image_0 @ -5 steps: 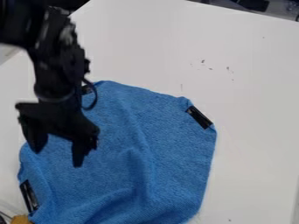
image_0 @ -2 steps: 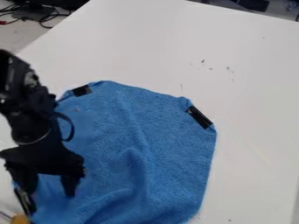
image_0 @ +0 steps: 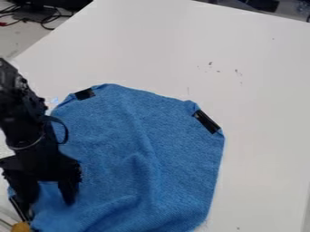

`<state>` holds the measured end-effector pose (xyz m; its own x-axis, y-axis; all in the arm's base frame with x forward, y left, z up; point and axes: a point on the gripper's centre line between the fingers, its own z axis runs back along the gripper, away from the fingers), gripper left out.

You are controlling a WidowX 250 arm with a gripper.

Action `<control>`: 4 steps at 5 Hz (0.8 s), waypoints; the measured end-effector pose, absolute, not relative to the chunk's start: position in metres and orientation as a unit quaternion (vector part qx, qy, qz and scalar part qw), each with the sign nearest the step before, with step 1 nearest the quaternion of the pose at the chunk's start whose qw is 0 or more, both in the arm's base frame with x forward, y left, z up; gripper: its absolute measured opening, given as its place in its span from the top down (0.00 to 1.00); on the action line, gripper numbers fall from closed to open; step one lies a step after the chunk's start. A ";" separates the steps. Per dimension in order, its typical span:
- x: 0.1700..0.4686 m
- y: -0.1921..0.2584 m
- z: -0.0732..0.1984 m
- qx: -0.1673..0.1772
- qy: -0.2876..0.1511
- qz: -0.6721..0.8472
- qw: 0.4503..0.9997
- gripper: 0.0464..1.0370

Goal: Move the cloth to the bottom edge of the table

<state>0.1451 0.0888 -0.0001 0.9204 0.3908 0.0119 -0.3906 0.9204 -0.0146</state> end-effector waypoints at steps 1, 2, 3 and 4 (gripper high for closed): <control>0.155 0.107 -0.001 0.007 -0.007 0.177 0.984 0.04; 0.170 0.136 0.002 0.030 -0.007 0.145 0.989 0.04; 0.181 0.158 0.005 0.042 -0.004 0.137 0.990 0.04; 0.173 0.172 0.006 0.048 -0.010 0.167 0.985 0.04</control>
